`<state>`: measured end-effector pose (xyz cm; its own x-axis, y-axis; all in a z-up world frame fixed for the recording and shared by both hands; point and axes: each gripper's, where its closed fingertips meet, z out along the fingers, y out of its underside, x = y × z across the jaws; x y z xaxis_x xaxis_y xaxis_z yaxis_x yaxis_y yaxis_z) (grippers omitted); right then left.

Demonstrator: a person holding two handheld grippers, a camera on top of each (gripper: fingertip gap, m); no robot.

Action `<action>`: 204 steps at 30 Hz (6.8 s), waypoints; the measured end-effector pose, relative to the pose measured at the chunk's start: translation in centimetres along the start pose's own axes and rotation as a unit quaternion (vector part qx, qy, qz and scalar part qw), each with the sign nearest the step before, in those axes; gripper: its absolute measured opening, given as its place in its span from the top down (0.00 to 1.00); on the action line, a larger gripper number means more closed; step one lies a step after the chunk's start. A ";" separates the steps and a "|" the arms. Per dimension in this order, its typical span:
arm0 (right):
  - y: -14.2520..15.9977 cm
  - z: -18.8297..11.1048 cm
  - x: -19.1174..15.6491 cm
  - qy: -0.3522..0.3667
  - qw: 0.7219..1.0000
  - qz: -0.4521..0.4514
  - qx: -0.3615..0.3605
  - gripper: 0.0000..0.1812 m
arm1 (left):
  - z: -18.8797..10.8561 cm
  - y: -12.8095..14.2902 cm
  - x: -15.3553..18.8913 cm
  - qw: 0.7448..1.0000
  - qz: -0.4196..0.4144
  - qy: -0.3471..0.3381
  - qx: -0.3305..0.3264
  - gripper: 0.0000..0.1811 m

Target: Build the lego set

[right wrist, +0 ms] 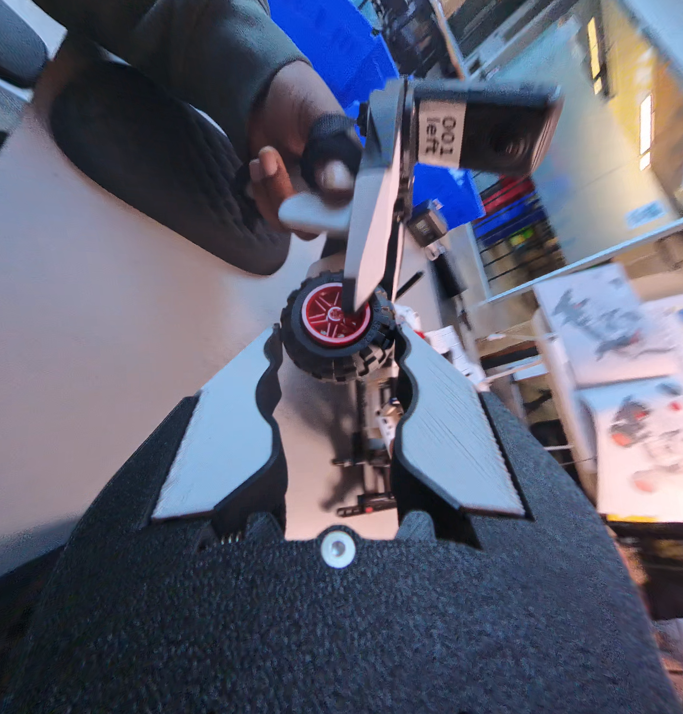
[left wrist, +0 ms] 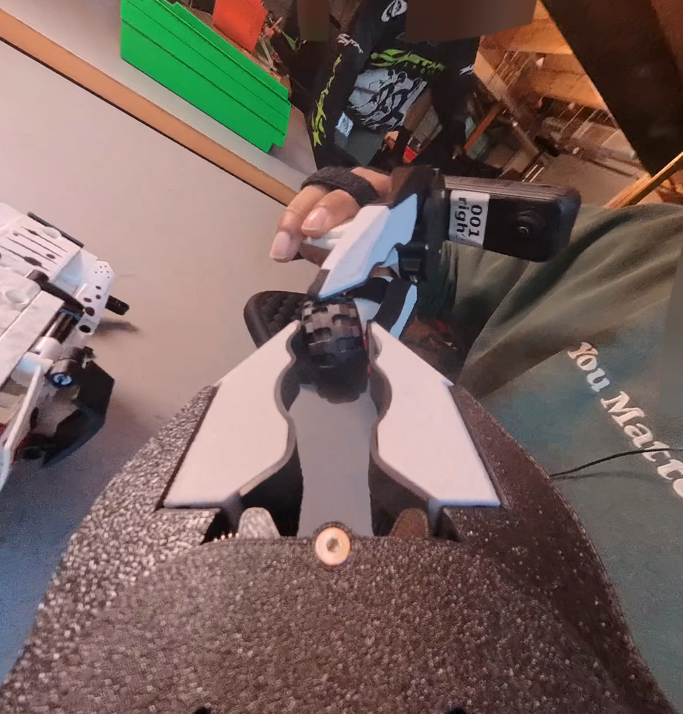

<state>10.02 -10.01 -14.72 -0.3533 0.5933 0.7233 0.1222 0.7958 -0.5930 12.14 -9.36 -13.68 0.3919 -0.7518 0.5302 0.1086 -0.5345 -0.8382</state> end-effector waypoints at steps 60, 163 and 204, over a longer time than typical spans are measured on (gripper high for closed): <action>-0.2 -3.1 5.7 -0.027 0.828 0.526 0.191 0.86 | -1.8 -4.2 0.0 0.978 0.136 -0.122 0.101 0.87; -6.2 -5.4 -0.2 0.059 0.953 0.207 0.212 0.87 | -0.3 0.3 6.8 0.841 0.499 -0.189 -0.095 0.89; 5.0 0.8 -2.2 -0.123 0.794 0.595 0.023 0.83 | -1.0 4.4 -4.5 0.985 -0.095 -0.119 -0.079 0.86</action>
<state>10.64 -7.40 -19.59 -0.1853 0.8752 -0.4468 0.4732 -0.3190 -0.8212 9.98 -8.73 -19.66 0.5835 -0.5314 0.6141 0.0632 -0.7242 -0.6867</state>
